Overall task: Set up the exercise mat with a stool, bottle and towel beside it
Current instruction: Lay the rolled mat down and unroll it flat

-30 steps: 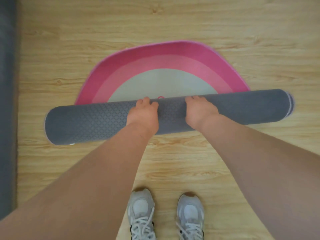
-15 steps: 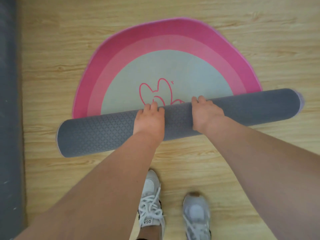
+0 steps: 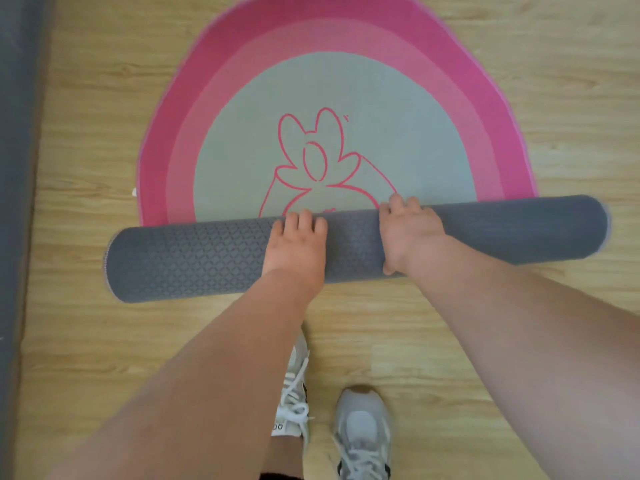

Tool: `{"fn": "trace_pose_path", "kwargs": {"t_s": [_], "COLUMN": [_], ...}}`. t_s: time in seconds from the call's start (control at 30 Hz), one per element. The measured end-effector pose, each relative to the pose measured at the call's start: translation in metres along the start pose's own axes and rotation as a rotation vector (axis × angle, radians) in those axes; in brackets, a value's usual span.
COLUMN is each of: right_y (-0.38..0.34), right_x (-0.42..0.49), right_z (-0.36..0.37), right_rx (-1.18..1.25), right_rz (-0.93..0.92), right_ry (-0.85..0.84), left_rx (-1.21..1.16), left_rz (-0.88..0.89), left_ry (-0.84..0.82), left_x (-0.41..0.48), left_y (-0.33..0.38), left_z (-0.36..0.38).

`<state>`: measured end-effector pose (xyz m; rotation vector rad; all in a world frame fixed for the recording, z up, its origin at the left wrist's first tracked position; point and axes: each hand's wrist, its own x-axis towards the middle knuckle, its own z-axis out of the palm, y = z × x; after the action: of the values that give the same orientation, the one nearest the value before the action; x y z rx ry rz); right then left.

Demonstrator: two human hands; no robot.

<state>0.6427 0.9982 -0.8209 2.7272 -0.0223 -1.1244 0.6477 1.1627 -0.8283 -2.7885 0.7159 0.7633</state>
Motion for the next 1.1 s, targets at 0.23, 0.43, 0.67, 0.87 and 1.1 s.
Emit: {"fn": "trace_pose_path", "kwargs": {"t_s": [0.23, 0.43, 0.67, 0.87, 1.1], "right_y": [-0.006, -0.017, -0.033, -0.040, -0.122], "right_x": [-0.039, -0.066, -0.101, -0.101, -0.147], "right_z": [0.034, 0.058, 0.092, 0.086, 0.128], "right_rx": [0.165, 0.040, -0.026, 0.141, 0.236], "right_rz": [-0.013, -0.002, -0.001, 0.073, 0.122], "right_ry": [0.032, -0.093, 0.104, 0.215, 0.091], "left_rx": [-0.080, -0.002, 0.042, 0.086, -0.043], "left_rz": [0.000, 0.037, 0.061, 0.016, 0.032], "left_ry": [0.024, -0.144, -0.052, 0.036, 0.018], "left_x": [-0.037, -0.061, -0.093, -0.091, -0.172], "left_y": [0.019, 0.023, 0.040, 0.032, -0.009], "left_z": [0.017, 0.035, 0.067, 0.057, 0.101]}}
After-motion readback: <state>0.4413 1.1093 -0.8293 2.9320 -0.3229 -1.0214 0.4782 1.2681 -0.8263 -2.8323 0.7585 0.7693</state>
